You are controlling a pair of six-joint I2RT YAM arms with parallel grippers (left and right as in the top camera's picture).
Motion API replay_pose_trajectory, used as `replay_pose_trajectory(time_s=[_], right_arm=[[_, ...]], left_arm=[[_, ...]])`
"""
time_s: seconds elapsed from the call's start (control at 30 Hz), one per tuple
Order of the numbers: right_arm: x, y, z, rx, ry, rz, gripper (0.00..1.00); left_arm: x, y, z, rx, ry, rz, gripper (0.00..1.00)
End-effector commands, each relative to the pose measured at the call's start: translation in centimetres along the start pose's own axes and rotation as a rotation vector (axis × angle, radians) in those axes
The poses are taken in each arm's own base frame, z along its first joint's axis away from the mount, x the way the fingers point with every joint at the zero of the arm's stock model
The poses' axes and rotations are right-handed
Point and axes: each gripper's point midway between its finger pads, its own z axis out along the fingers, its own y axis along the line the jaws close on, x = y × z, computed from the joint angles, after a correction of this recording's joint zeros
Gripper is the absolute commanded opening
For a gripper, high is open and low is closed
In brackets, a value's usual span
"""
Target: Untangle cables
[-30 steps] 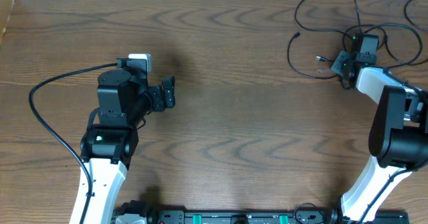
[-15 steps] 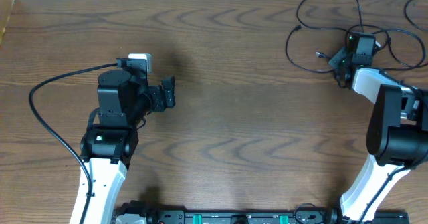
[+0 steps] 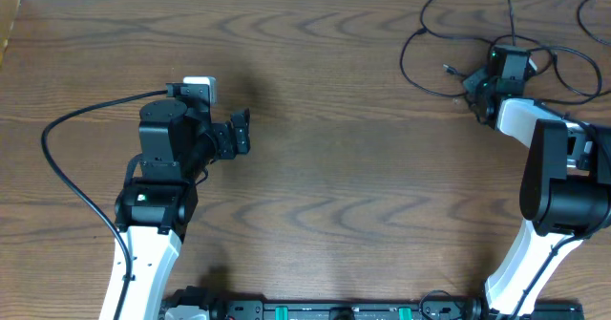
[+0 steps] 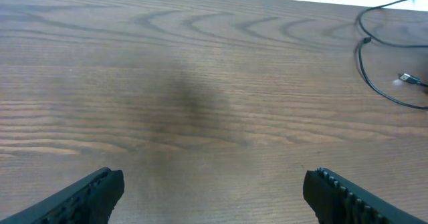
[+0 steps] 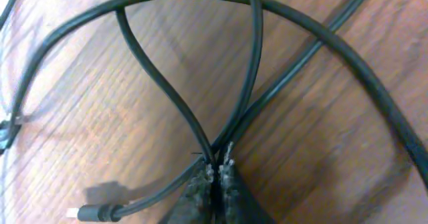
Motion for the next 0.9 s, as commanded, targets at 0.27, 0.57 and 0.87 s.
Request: replay_pose_trajectory(time_s=[0.27,0.57,0.87], right_arm=[[-3.0,4.2,-8.2,-0.097,0.006,-0.263,0.99],[-6.3,6.3,-18.9,-0.163,-0.099,-0.360,0.99],[-6.3,6.1,-21.1,-0.163,-0.102,-0.359,0.99]], left_arm=[[-0.9,0.1,-0.2,-0.009,-0.017,0.015,0.91],[-0.9,0.1,-0.2,-0.009,-0.017,0.015,0.91],[-0.9,0.1,-0.2,-0.009,-0.017,0.015,0.91]])
